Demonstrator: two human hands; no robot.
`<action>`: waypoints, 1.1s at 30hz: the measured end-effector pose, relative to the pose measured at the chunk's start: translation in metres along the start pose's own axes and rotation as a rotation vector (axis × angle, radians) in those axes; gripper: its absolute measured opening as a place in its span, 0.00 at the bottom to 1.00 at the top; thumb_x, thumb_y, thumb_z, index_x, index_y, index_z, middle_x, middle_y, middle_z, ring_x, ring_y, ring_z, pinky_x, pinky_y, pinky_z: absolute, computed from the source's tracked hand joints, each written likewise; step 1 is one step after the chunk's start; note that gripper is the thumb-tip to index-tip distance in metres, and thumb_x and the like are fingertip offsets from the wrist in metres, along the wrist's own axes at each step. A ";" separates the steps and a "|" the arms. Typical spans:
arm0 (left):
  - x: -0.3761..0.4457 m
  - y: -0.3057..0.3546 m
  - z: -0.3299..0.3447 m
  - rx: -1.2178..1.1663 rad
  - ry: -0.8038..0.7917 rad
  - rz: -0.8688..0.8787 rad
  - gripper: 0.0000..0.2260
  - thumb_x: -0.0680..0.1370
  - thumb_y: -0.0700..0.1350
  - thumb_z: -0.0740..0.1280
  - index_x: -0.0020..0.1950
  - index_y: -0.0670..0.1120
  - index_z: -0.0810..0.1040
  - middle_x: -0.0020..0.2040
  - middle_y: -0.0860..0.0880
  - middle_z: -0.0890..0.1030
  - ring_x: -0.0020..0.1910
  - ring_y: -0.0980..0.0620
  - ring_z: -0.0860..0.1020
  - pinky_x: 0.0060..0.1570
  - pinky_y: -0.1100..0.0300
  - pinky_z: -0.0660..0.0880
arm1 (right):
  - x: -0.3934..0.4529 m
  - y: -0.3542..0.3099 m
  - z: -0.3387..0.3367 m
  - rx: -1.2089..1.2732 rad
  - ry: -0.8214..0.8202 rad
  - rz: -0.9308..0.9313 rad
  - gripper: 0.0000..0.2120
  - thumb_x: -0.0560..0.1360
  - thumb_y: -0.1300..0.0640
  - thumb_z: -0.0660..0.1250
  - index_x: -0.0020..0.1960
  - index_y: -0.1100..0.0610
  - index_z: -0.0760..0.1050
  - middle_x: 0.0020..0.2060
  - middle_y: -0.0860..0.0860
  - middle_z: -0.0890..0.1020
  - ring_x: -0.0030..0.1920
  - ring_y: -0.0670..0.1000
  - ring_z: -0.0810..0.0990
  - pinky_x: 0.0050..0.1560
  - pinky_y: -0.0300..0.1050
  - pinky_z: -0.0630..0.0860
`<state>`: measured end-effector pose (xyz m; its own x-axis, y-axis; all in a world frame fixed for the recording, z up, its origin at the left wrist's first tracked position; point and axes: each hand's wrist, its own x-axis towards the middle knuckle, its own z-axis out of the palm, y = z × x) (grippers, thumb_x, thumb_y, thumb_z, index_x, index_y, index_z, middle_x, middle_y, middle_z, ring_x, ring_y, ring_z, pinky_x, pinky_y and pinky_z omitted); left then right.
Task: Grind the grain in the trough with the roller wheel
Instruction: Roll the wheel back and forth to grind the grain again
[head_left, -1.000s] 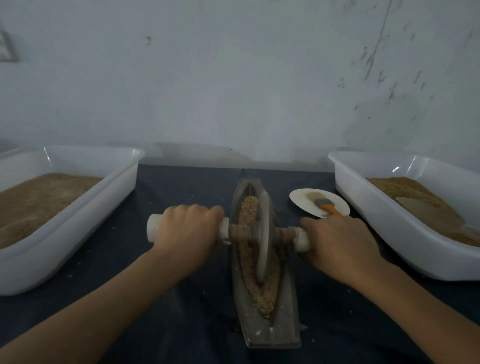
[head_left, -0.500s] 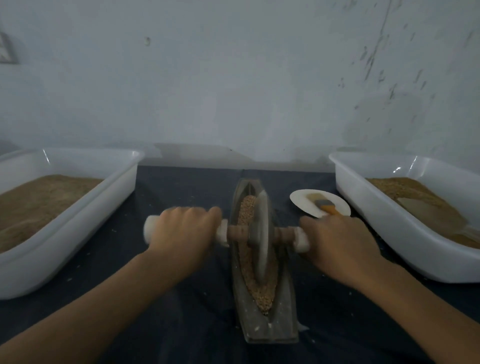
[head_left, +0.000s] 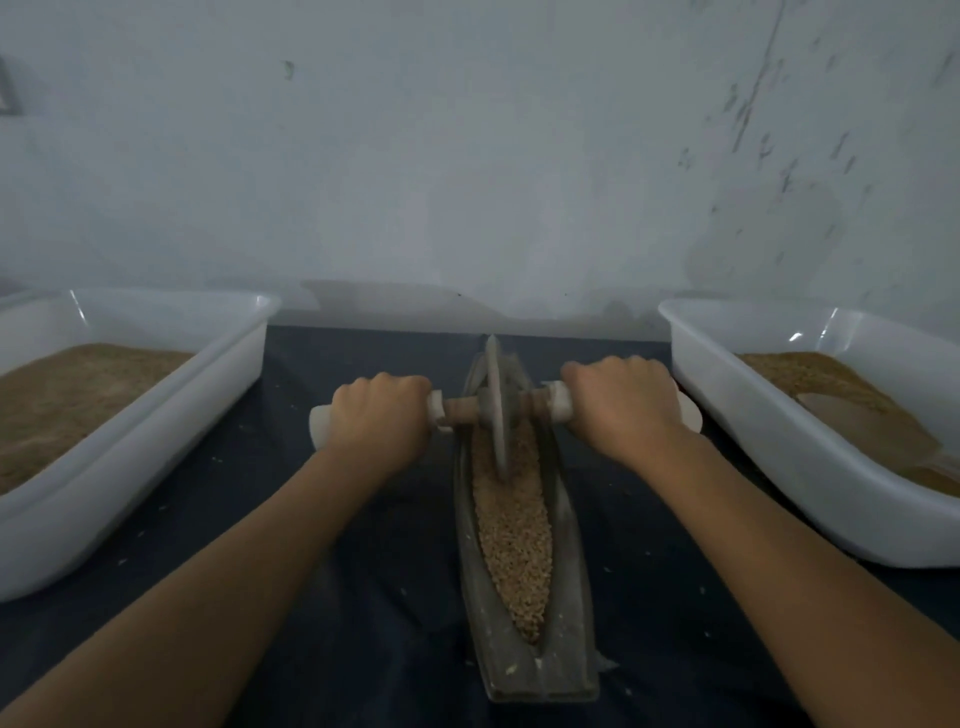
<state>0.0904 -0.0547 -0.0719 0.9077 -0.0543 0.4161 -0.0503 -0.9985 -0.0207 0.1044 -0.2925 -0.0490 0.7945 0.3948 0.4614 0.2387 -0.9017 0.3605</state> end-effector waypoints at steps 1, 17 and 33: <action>-0.002 0.000 -0.001 0.009 -0.004 0.002 0.12 0.74 0.49 0.66 0.37 0.54 0.63 0.33 0.54 0.68 0.32 0.51 0.67 0.36 0.55 0.65 | -0.004 -0.002 -0.003 0.000 -0.001 0.011 0.16 0.70 0.47 0.69 0.40 0.49 0.61 0.37 0.50 0.79 0.35 0.55 0.76 0.32 0.45 0.60; -0.029 0.003 -0.011 0.052 0.017 0.038 0.07 0.74 0.52 0.65 0.41 0.53 0.67 0.37 0.53 0.75 0.36 0.48 0.75 0.36 0.56 0.65 | -0.023 -0.004 -0.008 0.028 -0.039 -0.028 0.16 0.70 0.43 0.67 0.39 0.47 0.61 0.36 0.49 0.77 0.33 0.53 0.72 0.31 0.44 0.60; -0.081 -0.004 -0.034 0.048 -0.055 0.110 0.15 0.70 0.57 0.67 0.40 0.58 0.59 0.33 0.57 0.67 0.30 0.57 0.65 0.32 0.58 0.61 | -0.083 -0.003 -0.038 0.092 0.083 -0.161 0.22 0.48 0.50 0.80 0.33 0.49 0.70 0.22 0.47 0.73 0.21 0.50 0.72 0.26 0.35 0.48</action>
<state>0.0034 -0.0460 -0.0748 0.9195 -0.1617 0.3583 -0.1313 -0.9855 -0.1078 0.0165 -0.3160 -0.0573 0.6938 0.5450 0.4707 0.4121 -0.8365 0.3612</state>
